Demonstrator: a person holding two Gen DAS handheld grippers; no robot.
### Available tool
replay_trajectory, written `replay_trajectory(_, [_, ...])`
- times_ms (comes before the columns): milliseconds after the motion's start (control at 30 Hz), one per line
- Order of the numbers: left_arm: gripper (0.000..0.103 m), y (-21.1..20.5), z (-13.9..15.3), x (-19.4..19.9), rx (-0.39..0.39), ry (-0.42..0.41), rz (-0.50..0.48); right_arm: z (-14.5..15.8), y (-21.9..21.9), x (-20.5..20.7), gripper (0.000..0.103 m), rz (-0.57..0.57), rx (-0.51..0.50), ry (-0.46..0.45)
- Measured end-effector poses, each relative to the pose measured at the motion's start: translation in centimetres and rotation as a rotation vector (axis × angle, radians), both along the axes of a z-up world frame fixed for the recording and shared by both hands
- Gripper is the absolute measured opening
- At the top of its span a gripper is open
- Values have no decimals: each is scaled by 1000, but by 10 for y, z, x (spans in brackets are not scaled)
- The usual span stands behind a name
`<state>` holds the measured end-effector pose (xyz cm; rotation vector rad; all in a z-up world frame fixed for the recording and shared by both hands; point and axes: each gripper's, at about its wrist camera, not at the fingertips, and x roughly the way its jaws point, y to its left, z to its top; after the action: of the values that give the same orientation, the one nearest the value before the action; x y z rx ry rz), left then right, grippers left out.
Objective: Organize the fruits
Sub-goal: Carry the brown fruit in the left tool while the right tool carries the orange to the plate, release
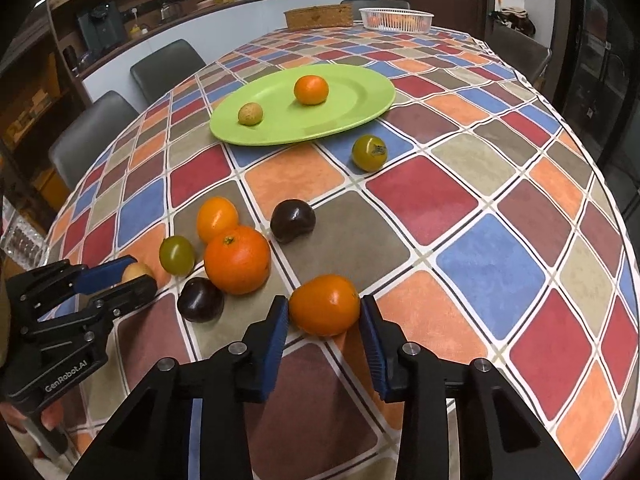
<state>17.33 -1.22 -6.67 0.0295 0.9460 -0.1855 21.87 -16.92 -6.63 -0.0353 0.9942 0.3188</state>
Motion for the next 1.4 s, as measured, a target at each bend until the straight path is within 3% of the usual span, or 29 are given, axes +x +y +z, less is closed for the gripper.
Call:
replay_trajectory(400, [28,-2,15,-9,-12,-42,-6,11,-1,-8,37,-5,33,-29])
replay_trajectory(800, [28,-9,60,-20,-22,-166,-39,48,-2,-22,37,17,90,-123])
replay_trajectory(1400, [28,-13,107,31,-38,-276,-59,96,4,18,37,31,145,-233])
